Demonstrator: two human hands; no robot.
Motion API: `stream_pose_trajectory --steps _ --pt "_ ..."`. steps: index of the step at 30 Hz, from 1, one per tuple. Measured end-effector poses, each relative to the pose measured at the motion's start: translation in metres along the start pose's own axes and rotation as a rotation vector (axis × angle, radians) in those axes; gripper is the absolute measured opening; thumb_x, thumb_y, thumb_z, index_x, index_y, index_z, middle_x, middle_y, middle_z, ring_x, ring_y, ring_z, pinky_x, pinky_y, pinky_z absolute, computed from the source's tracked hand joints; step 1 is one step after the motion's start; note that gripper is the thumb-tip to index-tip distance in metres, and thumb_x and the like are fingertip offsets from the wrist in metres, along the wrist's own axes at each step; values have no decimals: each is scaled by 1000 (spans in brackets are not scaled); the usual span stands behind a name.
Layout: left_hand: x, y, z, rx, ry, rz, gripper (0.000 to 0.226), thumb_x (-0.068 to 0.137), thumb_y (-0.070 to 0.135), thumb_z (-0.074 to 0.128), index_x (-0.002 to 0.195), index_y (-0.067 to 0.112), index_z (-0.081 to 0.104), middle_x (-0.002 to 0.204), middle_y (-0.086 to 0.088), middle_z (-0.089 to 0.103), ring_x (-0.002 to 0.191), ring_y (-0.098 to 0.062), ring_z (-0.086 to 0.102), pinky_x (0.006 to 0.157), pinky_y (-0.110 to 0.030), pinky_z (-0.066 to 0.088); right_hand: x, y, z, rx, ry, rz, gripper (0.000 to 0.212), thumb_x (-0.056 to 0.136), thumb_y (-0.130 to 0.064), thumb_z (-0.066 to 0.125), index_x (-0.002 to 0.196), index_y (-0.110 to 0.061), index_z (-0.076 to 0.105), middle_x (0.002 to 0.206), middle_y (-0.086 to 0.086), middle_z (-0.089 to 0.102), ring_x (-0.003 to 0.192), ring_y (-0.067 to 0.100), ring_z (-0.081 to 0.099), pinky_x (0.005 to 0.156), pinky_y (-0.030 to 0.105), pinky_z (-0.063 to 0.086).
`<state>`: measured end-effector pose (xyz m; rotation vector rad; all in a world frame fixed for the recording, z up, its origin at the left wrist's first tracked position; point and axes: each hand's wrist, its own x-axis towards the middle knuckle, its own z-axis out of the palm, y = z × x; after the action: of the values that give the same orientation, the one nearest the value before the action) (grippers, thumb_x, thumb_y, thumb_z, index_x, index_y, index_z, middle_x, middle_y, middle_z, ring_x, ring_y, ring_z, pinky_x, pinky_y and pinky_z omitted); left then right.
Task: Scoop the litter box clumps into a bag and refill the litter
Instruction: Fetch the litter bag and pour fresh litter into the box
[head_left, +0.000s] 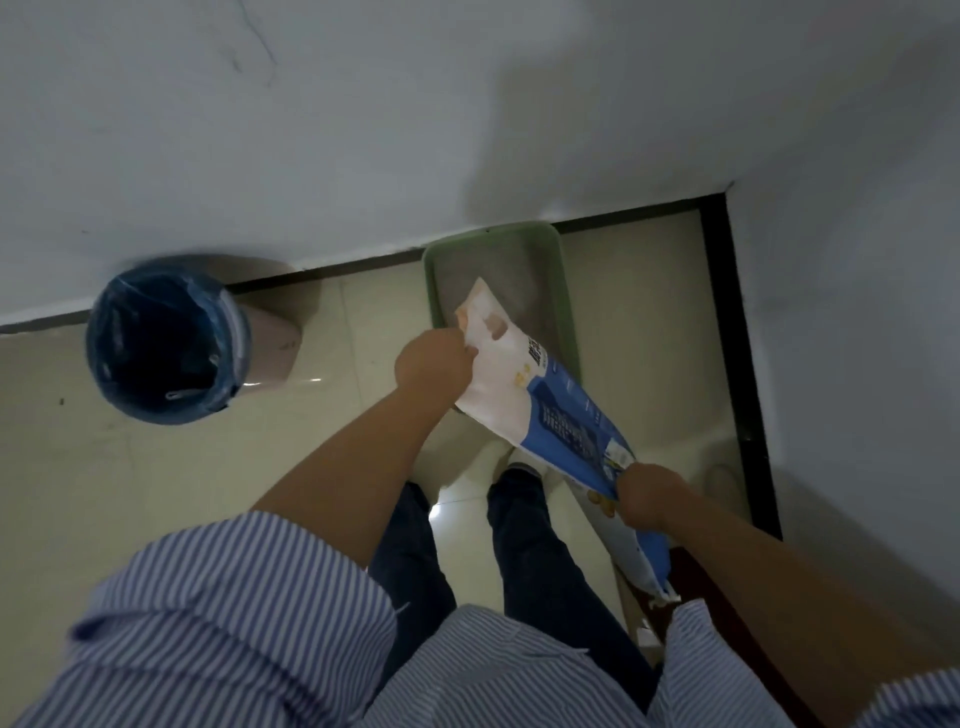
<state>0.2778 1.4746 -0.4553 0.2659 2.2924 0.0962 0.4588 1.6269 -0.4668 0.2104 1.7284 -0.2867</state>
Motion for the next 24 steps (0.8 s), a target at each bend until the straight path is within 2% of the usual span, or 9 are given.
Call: stream_pose_trajectory --steps 3,5,7,9,11,16,19,22,24 --pt "4 11 15 61 -49 31 38 101 26 30 124 8 54 125 -12 57 114 -27 54 93 -33 43 -3 12 4 50 -31 20 33 97 -17 38 122 0 51 133 17 50 121 26 51 96 30 42" --pt "5 15 23 126 -80 47 38 101 26 29 126 8 52 125 -12 56 114 -27 54 93 -33 43 -7 18 5 81 -45 25 21 97 -14 38 96 -7 57 133 17 51 113 25 55 88 27 47" --pt "8 18 30 228 -115 70 38 101 25 28 127 8 49 122 -11 57 111 -27 56 89 -33 45 -13 20 3 122 -82 24 33 97 -9 38 65 -18 40 131 17 53 98 25 60 62 14 49" --pt "10 21 34 329 -155 75 39 101 24 28 134 8 40 120 -11 57 108 -27 57 87 -33 47 -13 26 2 147 -76 7 26 97 -6 37 77 -15 52 132 19 52 111 29 57 75 15 50" --pt "14 25 36 389 -176 77 43 100 22 30 141 8 29 121 -11 56 108 -27 57 87 -34 47 -10 33 1 123 -67 -18 25 97 -6 37 113 -1 56 134 19 50 121 29 51 96 25 43" --pt "8 42 33 500 47 210 40 96 16 37 134 7 29 132 -13 41 118 -27 44 95 -36 37 -13 32 -7 231 -109 -11 27 97 -6 38 74 -16 48 133 22 50 123 31 49 87 15 46" --pt "1 50 39 602 45 513 49 98 34 33 141 12 23 145 -8 29 135 -26 27 114 -46 13 -11 35 -11 284 -111 -5 41 96 -9 40 59 -21 27 100 23 58 119 33 52 46 1 41" --pt "-11 54 49 683 -248 766 68 92 55 34 143 11 26 146 -7 33 135 -23 28 115 -43 7 0 41 -13 297 -64 11 41 94 -9 41 57 -18 29 69 1 45 84 33 61 32 13 35" --pt "-13 56 61 737 -108 941 65 82 55 55 129 10 47 127 -9 52 117 -23 49 105 -36 31 11 43 -12 299 -67 15 39 92 -6 42 55 -16 33 60 4 41 52 20 47 38 17 35"
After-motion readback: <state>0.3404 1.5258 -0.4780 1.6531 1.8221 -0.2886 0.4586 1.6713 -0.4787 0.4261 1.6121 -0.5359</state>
